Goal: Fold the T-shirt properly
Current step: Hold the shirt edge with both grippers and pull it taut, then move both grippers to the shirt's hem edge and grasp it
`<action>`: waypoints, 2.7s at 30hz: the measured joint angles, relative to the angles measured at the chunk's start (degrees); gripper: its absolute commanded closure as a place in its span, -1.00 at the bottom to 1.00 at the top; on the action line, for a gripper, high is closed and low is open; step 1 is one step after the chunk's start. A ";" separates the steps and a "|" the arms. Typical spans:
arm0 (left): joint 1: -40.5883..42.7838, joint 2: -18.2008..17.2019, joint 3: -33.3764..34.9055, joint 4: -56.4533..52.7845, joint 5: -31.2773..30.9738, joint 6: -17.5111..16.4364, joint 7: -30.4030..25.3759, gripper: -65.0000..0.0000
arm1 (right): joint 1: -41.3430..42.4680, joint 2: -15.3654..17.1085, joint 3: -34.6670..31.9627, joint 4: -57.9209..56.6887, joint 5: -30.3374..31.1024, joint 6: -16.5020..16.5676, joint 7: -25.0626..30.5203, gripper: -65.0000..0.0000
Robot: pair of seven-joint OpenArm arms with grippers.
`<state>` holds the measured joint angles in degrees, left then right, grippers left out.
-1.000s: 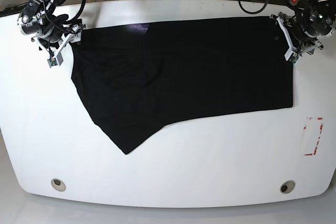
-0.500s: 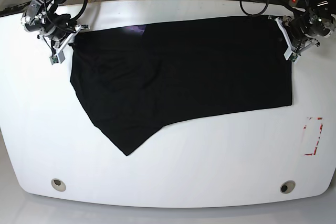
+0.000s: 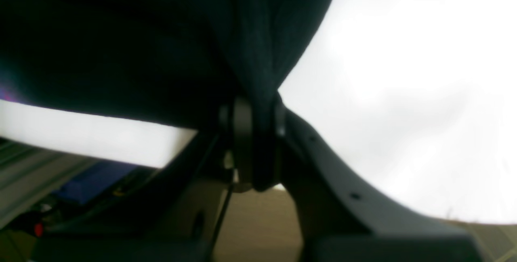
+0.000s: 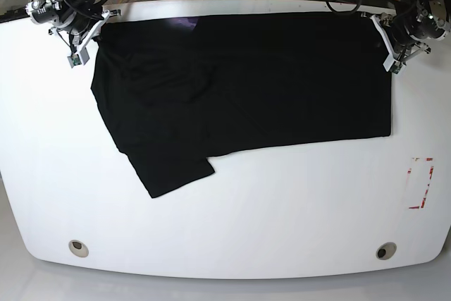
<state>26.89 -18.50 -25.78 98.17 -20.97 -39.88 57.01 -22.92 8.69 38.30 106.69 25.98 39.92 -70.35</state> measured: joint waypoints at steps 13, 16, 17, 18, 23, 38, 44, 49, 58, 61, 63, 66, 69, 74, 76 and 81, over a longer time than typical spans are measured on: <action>0.00 0.59 0.35 5.64 2.01 -0.04 4.52 0.35 | -0.68 0.24 0.31 6.40 0.35 0.02 -1.20 -0.56; -2.69 0.55 0.39 8.41 1.57 -0.07 6.16 0.02 | 2.56 1.22 0.02 6.10 -0.17 0.07 -1.90 -0.56; -3.69 0.55 0.39 9.14 1.44 -0.07 7.02 -0.06 | 3.93 1.68 0.02 5.84 -0.42 0.04 -1.79 -0.56; -4.79 0.55 0.39 9.53 1.44 -0.07 7.80 -0.15 | 5.55 2.01 0.00 5.44 -0.42 0.02 -1.68 -0.56; -10.08 0.52 0.39 9.99 1.62 -0.07 12.31 -0.17 | 14.25 4.15 -5.01 -0.26 0.07 0.07 -1.49 -0.56; -30.80 2.95 0.24 3.13 16.00 -0.07 12.37 -0.17 | 41.00 11.58 -19.50 -34.77 -0.46 0.15 10.86 -0.56; -39.23 3.76 0.33 -6.23 22.36 -0.09 9.92 -0.17 | 49.31 12.79 -27.02 -51.78 -5.99 0.13 22.23 -0.56; -40.72 4.17 0.22 -12.15 24.09 -0.09 4.63 -0.17 | 54.90 12.63 -31.50 -65.05 -10.32 -0.22 33.07 -0.57; -41.83 4.28 0.28 -17.92 24.59 -0.09 3.74 -0.17 | 58.62 12.07 -36.54 -75.73 -11.21 -0.48 42.95 -0.57; -41.44 4.35 0.33 -18.73 24.57 -0.11 0.81 -0.18 | 58.71 10.36 -36.54 -75.67 -11.19 -0.50 43.39 -0.57; -41.16 4.28 0.31 -19.32 24.52 -0.09 -0.70 -0.18 | 58.80 9.11 -36.54 -75.67 -11.19 -0.46 43.41 -0.54; -40.98 4.17 0.31 -21.27 24.63 -0.11 -1.42 -0.20 | 58.77 7.02 -36.85 -75.63 -10.95 -0.22 44.11 -0.26; -41.00 4.15 0.31 -22.58 24.63 -0.09 -1.60 -0.38 | 58.71 6.21 -36.85 -75.65 -10.95 -0.22 44.19 0.17; -41.20 4.17 0.33 -24.22 24.57 0.20 -2.12 -0.56 | 58.45 6.56 -36.85 -75.76 -10.99 -0.22 43.63 0.60; -41.20 4.24 0.33 -24.76 24.39 3.08 -2.34 -0.56 | 58.47 6.54 -36.81 -75.76 -11.21 -0.26 43.45 0.66; -41.33 4.17 0.33 -27.61 24.39 4.31 -2.45 -0.56 | 58.45 6.43 -36.81 -75.76 -11.19 -0.24 43.28 0.70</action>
<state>-14.44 -14.33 -25.45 70.57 3.42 -35.57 54.57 35.53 15.11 1.50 30.94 14.79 39.68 -27.07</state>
